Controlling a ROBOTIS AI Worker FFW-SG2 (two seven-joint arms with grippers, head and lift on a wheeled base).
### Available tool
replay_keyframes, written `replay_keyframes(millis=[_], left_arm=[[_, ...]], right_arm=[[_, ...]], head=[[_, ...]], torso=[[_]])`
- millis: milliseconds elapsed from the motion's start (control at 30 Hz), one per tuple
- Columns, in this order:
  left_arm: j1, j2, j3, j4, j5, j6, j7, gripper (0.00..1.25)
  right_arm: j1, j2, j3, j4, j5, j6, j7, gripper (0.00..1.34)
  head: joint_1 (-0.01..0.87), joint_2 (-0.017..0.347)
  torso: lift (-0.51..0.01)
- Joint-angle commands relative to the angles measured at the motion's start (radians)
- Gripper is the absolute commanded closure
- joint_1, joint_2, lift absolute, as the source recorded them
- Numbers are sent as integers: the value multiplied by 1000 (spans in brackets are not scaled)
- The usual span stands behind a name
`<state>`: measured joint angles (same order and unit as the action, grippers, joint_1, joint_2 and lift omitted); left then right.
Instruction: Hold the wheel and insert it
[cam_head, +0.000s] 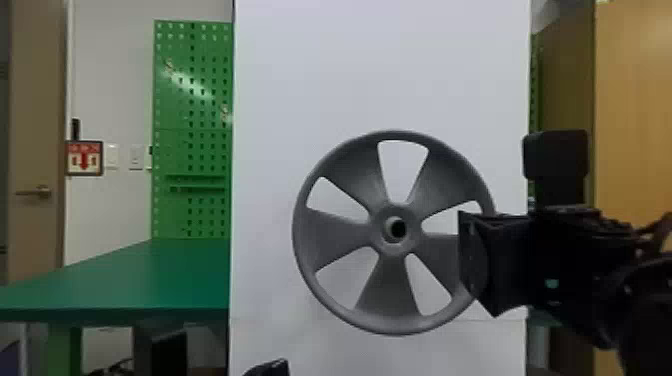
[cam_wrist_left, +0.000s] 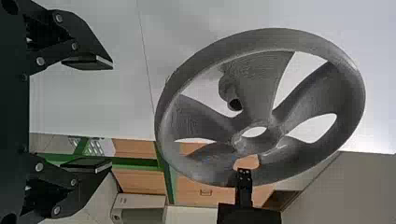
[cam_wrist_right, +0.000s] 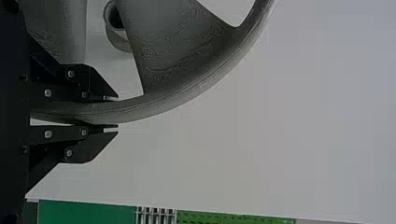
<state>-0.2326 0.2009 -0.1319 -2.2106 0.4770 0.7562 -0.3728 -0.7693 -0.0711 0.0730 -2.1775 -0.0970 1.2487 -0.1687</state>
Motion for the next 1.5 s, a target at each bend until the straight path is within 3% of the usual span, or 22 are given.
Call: replay_keyframes(millis=[0, 1467], left_arm=[[-1, 0, -2, 0, 0, 0, 0, 502], [1, 0, 0, 2, 3, 0, 0, 502]], right_arm=[[-1, 7, 2, 7, 2, -9, 0, 1032], [4, -1, -5, 12, 10, -20, 0, 1032]], head=[[0, 9], [0, 9]], torso=[[-493], [-493]])
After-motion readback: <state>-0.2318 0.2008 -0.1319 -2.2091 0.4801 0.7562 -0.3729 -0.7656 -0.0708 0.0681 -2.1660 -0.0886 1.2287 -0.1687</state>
